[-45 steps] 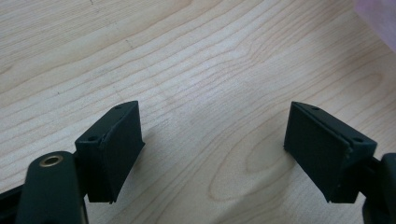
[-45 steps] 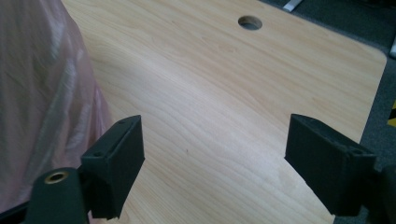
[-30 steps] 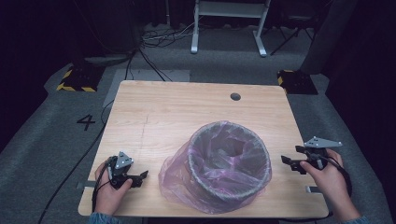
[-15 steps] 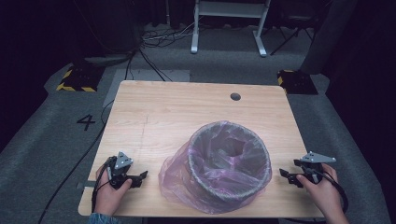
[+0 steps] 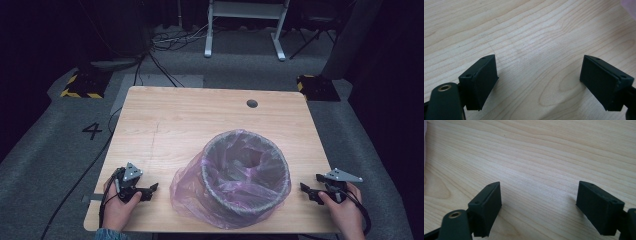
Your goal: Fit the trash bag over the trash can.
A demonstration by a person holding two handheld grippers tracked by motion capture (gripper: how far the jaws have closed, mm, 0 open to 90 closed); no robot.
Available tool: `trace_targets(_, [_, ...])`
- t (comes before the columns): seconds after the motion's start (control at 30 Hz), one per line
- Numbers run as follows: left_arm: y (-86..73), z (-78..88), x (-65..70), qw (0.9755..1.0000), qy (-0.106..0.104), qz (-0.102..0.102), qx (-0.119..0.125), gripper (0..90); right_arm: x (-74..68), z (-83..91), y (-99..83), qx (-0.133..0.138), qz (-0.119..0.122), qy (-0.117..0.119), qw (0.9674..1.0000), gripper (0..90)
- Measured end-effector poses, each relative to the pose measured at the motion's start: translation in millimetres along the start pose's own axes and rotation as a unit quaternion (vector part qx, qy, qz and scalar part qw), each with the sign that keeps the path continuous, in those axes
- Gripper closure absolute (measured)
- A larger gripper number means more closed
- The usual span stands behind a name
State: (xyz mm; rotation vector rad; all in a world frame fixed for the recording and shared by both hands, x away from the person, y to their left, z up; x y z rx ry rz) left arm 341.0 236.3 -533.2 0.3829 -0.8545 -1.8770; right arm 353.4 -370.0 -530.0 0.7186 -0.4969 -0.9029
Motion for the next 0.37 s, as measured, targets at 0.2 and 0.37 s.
trace_targets(0.2, [0.2, -0.5, 0.5, 1.0, 0.0, 0.003, 0.0, 13.7, 1.3, -4.2, 2.3, -0.007, 0.0, -0.012, 0.9999, 15.0])
trace_targets(0.37, [1.2, -1.4, -0.2, 1.0, 0.003, 0.003, -0.001, 12.7, 4.4, -9.7, 6.0, -0.013, -0.005, -0.016, 0.9998, 9.3])
Point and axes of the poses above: each handheld gripper's, and its own axes: z roughly backward along the jaws, y roughly out of its top, x roughly to its right, the point moved 4 cm from there along -z, roughly forward along the jaws, and after that the axes turned 8 degrees about z, right-handed, at the moved point
